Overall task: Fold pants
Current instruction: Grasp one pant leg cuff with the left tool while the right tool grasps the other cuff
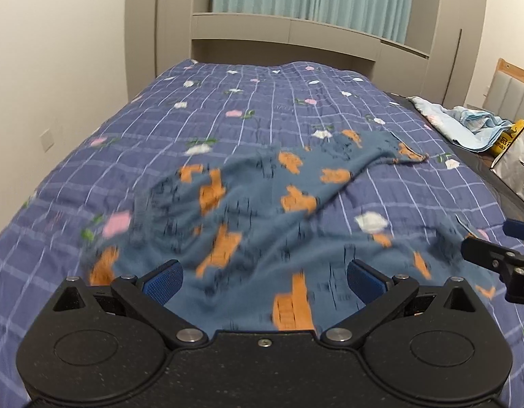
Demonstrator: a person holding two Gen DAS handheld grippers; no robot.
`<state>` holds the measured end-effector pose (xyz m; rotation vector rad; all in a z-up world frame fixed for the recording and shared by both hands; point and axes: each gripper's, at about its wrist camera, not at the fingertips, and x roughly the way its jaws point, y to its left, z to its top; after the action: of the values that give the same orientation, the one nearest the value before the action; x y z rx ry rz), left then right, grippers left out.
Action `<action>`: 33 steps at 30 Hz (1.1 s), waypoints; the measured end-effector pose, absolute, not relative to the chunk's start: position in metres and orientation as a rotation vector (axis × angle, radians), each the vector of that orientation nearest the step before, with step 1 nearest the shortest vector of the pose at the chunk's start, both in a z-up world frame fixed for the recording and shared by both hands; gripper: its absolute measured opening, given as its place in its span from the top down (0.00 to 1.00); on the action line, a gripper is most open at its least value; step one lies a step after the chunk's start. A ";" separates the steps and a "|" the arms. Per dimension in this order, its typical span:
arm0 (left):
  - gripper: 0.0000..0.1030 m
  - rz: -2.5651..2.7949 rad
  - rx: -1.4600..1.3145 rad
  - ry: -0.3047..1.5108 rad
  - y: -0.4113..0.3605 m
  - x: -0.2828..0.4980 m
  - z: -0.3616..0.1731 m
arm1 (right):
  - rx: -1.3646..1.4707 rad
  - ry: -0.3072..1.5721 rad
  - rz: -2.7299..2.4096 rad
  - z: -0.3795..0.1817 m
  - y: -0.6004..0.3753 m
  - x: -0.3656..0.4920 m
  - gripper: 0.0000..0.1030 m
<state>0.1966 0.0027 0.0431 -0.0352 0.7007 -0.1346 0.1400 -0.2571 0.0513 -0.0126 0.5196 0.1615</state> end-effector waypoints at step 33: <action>0.01 -0.400 0.301 0.841 0.092 0.461 0.003 | -0.387 0.772 0.737 0.004 -0.227 0.548 0.10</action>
<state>0.4613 0.0923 0.0032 0.3008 0.8414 -0.3996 0.5484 -0.2271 0.0044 -0.3869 0.7717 0.7370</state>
